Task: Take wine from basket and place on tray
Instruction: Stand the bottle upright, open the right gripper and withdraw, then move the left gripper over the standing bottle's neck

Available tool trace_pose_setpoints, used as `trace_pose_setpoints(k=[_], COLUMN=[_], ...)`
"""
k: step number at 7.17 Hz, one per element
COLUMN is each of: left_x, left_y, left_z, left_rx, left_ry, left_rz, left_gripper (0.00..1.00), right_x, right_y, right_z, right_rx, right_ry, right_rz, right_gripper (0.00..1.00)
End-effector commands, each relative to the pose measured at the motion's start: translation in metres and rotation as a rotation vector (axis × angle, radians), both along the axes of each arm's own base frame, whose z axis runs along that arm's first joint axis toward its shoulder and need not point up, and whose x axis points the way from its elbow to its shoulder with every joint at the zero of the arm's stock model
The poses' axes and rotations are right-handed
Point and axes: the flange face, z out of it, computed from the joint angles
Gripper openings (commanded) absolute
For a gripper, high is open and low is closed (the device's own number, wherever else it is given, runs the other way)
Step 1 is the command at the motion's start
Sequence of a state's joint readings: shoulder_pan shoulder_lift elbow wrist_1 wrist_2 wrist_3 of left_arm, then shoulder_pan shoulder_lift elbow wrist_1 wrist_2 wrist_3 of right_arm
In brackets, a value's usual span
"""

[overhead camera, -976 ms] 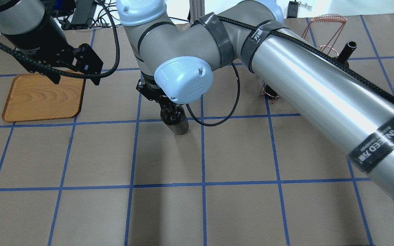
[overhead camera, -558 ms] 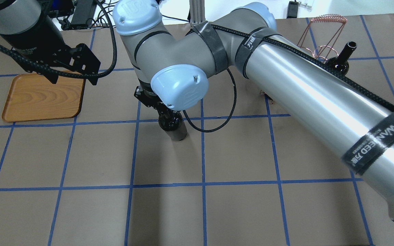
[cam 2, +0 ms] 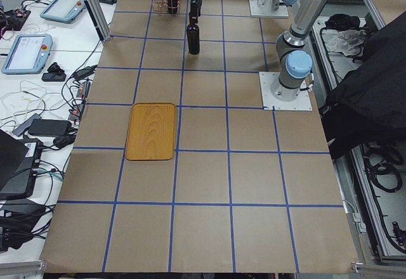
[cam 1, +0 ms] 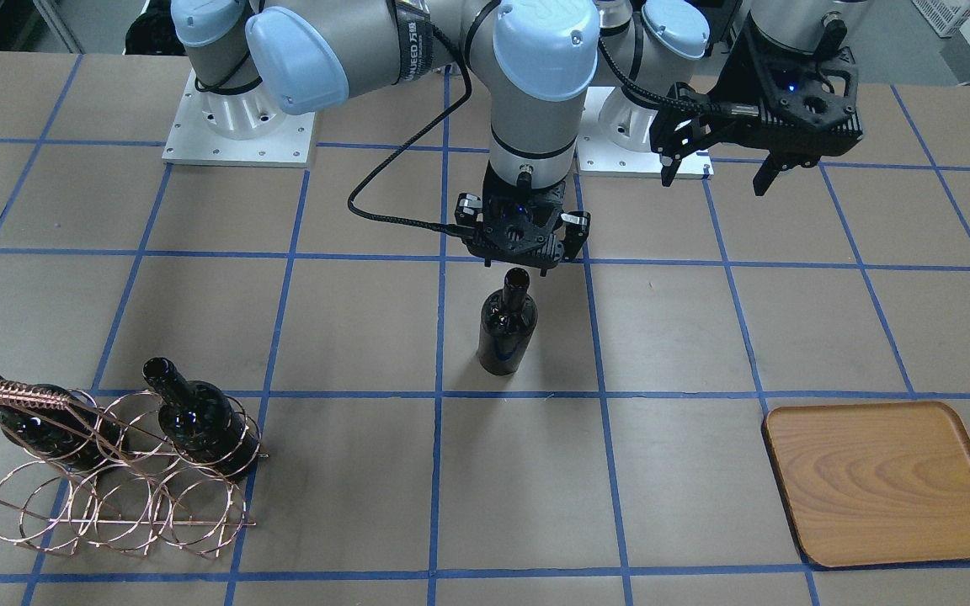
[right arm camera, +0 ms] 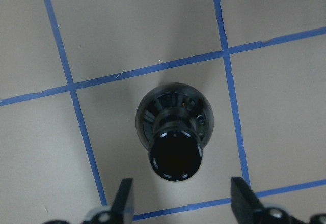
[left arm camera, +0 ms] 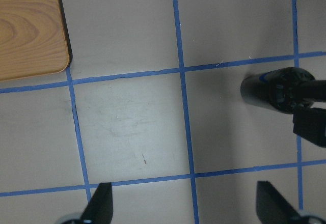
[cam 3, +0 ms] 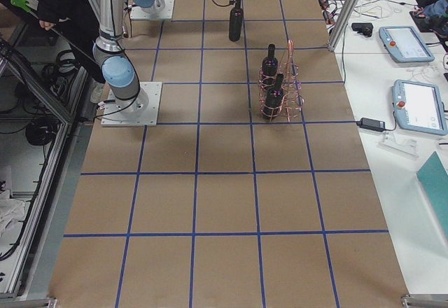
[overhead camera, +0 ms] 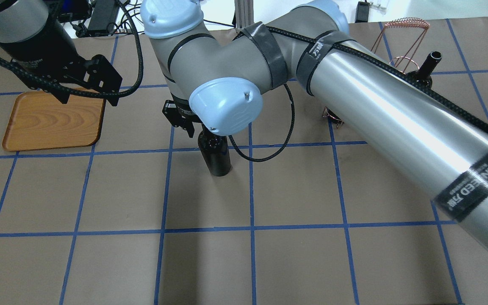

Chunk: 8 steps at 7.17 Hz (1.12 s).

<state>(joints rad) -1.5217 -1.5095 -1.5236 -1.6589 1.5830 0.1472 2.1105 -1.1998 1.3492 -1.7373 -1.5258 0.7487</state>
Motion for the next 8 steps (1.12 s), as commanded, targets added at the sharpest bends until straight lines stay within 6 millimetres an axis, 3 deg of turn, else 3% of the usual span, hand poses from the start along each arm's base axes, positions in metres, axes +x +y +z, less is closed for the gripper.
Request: trace_pose_setpoints(k=[1, 3, 4, 5, 7, 8], left_x=[0.000, -0.002, -0.004, -0.011, -0.069, -0.092], left_y=[0.000, -0.001, -0.006, -0.006, -0.008, -0.016], left_z=[-0.001, -0.002, -0.008, -0.014, -0.028, -0.036], left_rx=[0.002, 0.003, 0.015, 0.034, 0.020, -0.015], left_ry=[0.000, 0.003, 0.019, 0.017, 0.020, 0.031], left_rz=[0.000, 0.014, 0.017, 0.056, 0.078, 0.087], left_gripper=[1.00, 1.00, 1.00, 1.00, 1.00, 1.00], right_x=[-0.033, -0.109, -0.157, -0.202, -0.251, -0.255], right_y=[-0.010, -0.030, -0.045, -0.063, -0.084, -0.085], right_z=[0.033, 0.079, 0.093, 0.095, 0.094, 0.092], right_rx=[-0.042, -0.083, -0.109, -0.116, -0.121, -0.116], right_ry=[-0.012, -0.010, 0.043, 0.109, 0.124, 0.128], right_rz=[-0.003, 0.063, 0.158, 0.220, 0.176, 0.173], right_gripper=[1.00, 1.00, 1.00, 1.00, 1.00, 1.00])
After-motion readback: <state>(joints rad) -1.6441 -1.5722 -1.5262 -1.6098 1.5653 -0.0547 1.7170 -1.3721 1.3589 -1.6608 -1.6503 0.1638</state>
